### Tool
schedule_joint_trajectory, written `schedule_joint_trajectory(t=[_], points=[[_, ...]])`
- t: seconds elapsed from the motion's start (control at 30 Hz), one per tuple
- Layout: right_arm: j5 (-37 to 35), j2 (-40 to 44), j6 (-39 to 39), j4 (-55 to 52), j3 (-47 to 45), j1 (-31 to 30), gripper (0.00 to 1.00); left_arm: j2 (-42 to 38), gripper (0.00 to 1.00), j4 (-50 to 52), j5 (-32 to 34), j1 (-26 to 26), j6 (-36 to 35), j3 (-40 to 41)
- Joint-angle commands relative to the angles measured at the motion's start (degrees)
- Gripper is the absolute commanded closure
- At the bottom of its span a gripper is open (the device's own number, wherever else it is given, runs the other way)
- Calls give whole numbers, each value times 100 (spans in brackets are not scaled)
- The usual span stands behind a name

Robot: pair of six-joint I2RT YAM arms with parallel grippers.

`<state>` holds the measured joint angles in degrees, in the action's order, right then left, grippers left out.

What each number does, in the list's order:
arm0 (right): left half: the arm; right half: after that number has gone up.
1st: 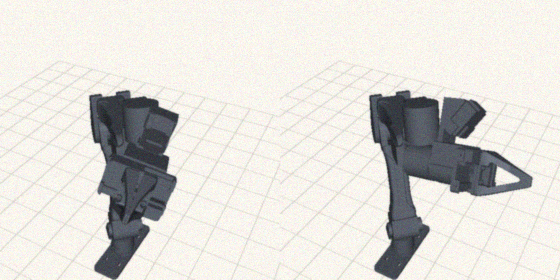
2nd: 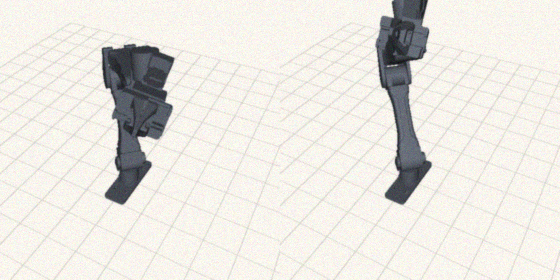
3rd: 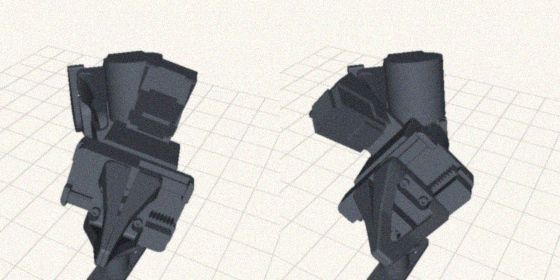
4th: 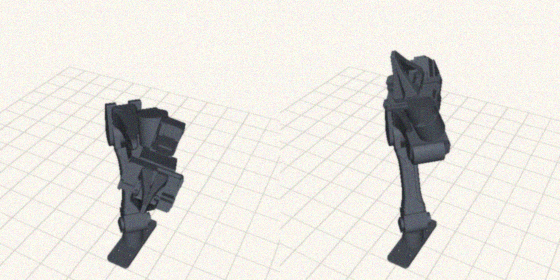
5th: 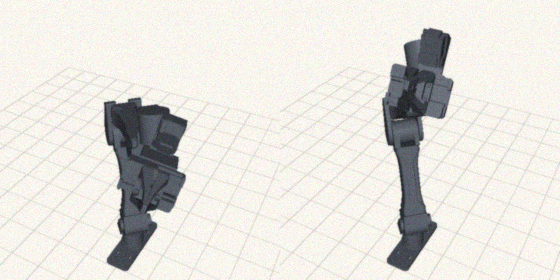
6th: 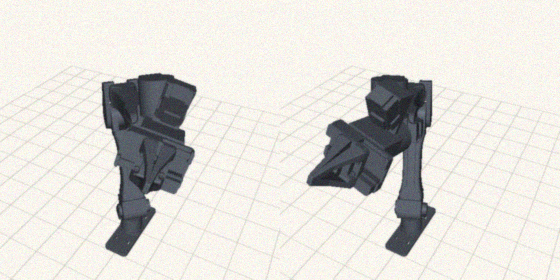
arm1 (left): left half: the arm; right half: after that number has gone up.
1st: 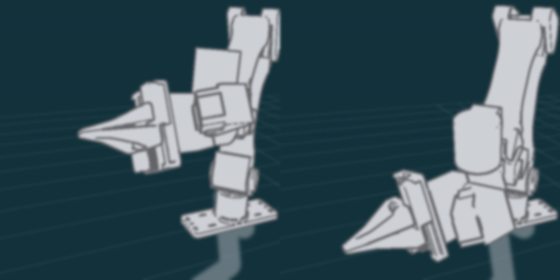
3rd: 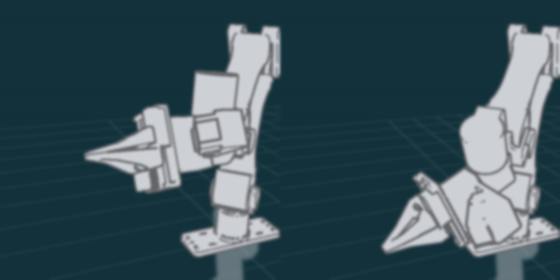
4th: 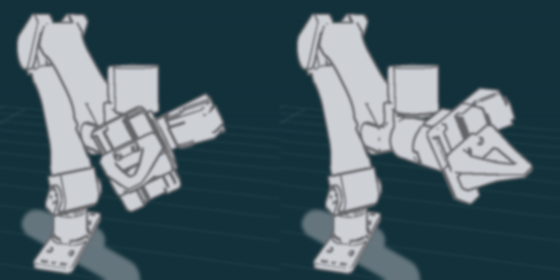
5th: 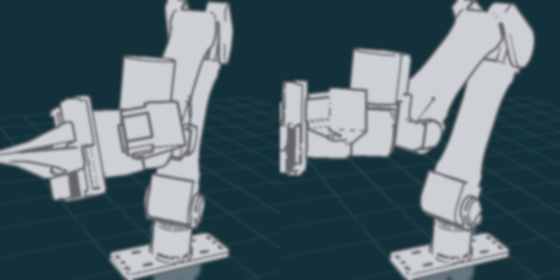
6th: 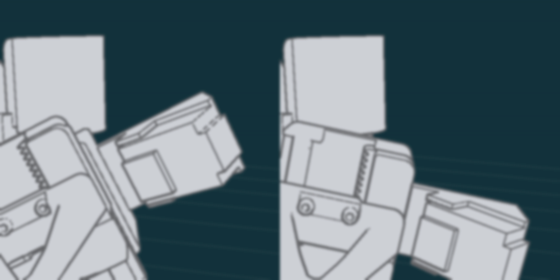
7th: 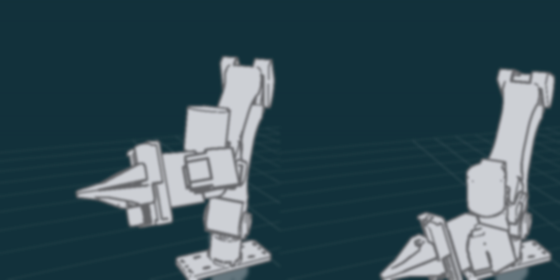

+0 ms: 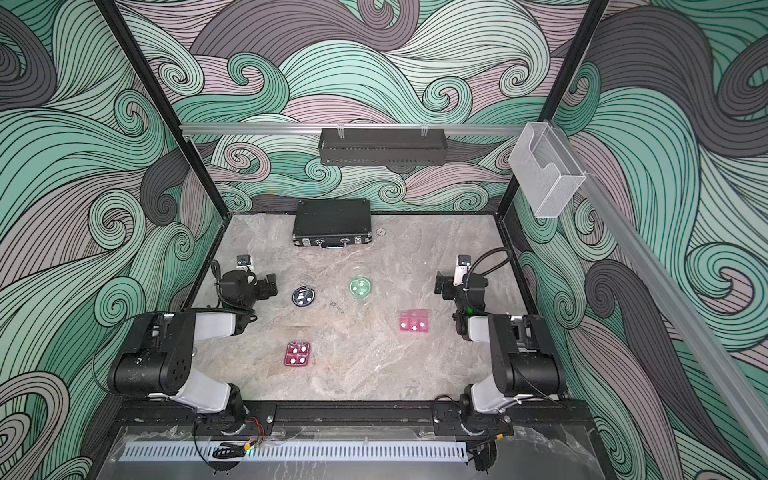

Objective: Close pillboxes
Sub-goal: Move the pillbox to the center of the board.

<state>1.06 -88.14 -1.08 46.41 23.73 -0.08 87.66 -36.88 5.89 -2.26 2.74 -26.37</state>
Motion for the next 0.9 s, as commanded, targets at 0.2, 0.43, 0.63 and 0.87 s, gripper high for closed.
schedule_joint_trajectory(t=[0.2, 0.43, 0.63, 0.87], points=[[12, 26, -24, 26, 80, -10, 0, -18, 1, -103, -44, -45, -46, -105], [-12, 29, -24, 33, 66, -19, 0, -4, 1, -120, -44, -46, -46, -101], [-2, 19, -19, 35, 77, -19, 0, 6, 1, -110, -45, -46, -48, -114], [-182, 69, -29, 71, 41, -63, 0, -223, 1, 297, -62, -46, -201, -293]])
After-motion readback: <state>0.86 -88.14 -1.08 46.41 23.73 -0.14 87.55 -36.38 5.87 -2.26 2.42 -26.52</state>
